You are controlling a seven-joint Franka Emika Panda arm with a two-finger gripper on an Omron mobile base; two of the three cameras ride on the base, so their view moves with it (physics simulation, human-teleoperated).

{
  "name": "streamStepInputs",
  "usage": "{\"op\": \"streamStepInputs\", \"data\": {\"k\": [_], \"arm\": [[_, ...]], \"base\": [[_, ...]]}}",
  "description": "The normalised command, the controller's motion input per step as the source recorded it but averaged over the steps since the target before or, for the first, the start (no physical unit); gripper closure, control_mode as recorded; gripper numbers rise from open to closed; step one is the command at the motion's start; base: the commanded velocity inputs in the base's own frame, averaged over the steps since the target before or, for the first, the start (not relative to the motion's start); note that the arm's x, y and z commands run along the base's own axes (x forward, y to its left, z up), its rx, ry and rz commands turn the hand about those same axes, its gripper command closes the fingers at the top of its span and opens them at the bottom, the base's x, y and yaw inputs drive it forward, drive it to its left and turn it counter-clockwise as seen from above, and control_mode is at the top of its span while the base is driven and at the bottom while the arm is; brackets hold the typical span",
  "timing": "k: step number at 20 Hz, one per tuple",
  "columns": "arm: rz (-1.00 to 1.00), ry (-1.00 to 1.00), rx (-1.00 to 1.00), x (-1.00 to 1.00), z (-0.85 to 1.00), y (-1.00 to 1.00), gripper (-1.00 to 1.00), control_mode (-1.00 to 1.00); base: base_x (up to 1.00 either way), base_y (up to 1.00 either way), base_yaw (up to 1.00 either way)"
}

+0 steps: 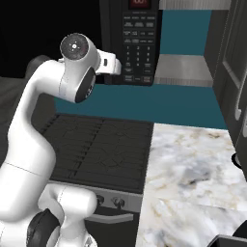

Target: Retrieve the reheated potato from the microwave, then place the potato, cheese, and condiment on the cutting board.

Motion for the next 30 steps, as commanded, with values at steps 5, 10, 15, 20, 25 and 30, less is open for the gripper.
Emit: {"op": "streamStepInputs", "data": {"k": [5, 10, 15, 20, 25, 30], "arm": [[0.0, 0.02, 0.0, 0.27, 0.31, -0.03, -1.0, -1.0], [0.0, 0.02, 0.0, 0.26, 0.19, -0.05, -1.0, -1.0], [0.0, 0.0, 0.0, 0.22, 0.07, -0.06, -1.0, -1.0], [0.0, 0.0, 0.0, 0.25, 0.0, -0.06, -1.0, -1.0], [0.0, 0.0, 0.01, 0.22, 0.0, -0.05, -1.0, -1.0], [0.0, 0.0, 0.02, 0.27, 0.0, -0.09, -1.0, -1.0]], "base": [[0.0, 0.0, 0.0], [0.0, 0.0, 0.0], [0.0, 0.0, 0.0], [0.0, 0.0, 0.0], [0.0, 0.0, 0.0], [0.0, 0.0, 0.0]]}}
